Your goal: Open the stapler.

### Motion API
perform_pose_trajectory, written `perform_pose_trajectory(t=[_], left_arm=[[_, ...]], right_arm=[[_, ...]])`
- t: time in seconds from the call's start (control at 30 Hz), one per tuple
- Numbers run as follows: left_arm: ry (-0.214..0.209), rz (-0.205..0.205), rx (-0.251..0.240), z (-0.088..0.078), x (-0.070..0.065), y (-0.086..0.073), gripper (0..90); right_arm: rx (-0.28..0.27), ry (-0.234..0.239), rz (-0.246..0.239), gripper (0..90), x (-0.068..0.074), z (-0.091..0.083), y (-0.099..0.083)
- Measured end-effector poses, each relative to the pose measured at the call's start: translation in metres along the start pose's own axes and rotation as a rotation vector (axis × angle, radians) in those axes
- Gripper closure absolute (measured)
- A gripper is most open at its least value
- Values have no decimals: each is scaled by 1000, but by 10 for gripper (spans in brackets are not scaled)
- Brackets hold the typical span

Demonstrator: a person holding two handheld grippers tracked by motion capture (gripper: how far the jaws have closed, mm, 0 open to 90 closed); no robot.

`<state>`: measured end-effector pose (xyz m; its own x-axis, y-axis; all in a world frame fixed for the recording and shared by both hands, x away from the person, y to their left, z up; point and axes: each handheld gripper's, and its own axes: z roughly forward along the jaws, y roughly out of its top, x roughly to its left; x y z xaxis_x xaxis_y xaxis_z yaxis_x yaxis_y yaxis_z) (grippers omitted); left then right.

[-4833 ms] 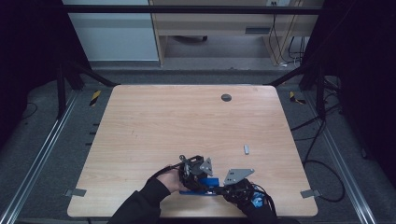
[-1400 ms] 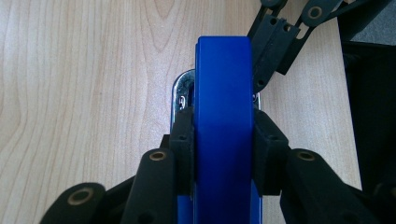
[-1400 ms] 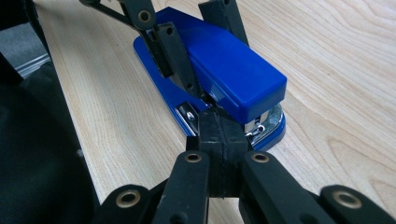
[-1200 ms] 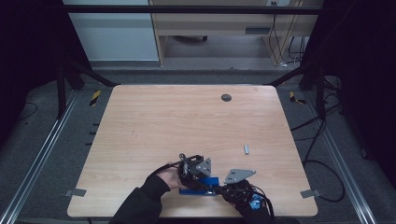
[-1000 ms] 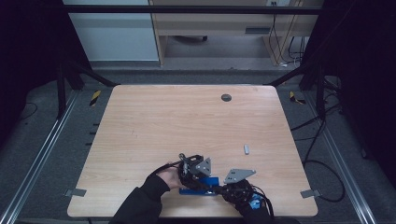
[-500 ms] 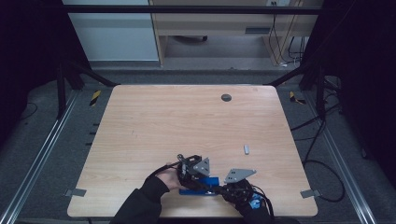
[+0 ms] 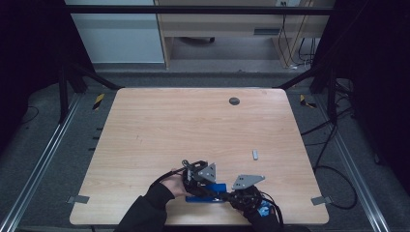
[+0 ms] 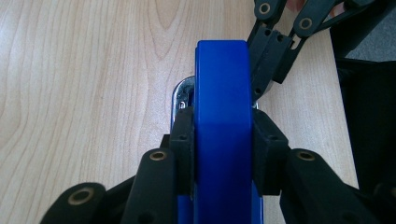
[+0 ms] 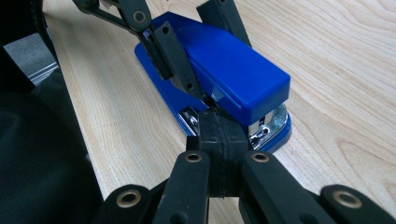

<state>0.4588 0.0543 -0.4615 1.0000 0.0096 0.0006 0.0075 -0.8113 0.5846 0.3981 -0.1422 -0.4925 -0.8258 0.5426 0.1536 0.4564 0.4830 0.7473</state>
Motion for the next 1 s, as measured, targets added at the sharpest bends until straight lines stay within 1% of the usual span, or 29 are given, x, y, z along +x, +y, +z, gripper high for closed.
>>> perform_pose_trajectory(t=[0.03, 0.07, 0.1, 0.13, 0.17, 0.2, 0.37, 0.4, 0.47, 0.53, 0.57, 0.73, 0.8, 0.87, 0.93, 1.0], left_arm=[[0, 7, 14, 0, 0, 1, 659], [0, 7, 14, 0, 0, 1, 658], [-4, 7, 30, 1, 1, 4, 657], [-4, 7, 30, 1, 1, 4, 655], [-15, 8, 41, 1, 2, 5, 653], [-19, 7, 47, 1, 3, 6, 652], [-37, 4, 51, 2, 6, 6, 643], [-37, -1, 49, 2, 5, 7, 642], [-31, 11, 58, 3, 5, 9, 643], [-24, 14, 66, 3, 5, 11, 632], [-27, 23, 82, 4, 5, 13, 632], [-28, 32, 136, 6, 6, 21, 622], [-28, 30, 142, 7, 6, 23, 622], [-37, 35, 166, 7, 7, 25, 630], [-38, 32, 171, 7, 7, 26, 640], [-38, 32, 175, 7, 7, 26, 642]], right_arm=[[0, 4, 5, 900, 0, 0, 0], [0, 4, 5, 900, 0, 0, 0], [3, 4, -3, 900, 1, 1, 1], [3, 4, -3, 900, 1, 1, 1], [7, -4, -8, 900, 3, 1, 1], [11, -2, -8, 900, 2, 1, 2], [15, -17, -28, 900, 3, 0, 3], [17, -18, -24, 900, 4, 0, 2], [15, -23, -20, 900, 3, -1, 2], [17, -29, -20, 900, 3, -2, 2], [17, -34, -21, 900, 3, -2, 2], [17, -40, -32, 900, 2, -3, 1], [15, -41, -31, 900, 2, -3, 1], [18, -47, -21, 900, 2, -5, 0], [18, -46, -15, 900, 1, -5, 0], [16, -46, -20, 900, 1, -5, 0]])
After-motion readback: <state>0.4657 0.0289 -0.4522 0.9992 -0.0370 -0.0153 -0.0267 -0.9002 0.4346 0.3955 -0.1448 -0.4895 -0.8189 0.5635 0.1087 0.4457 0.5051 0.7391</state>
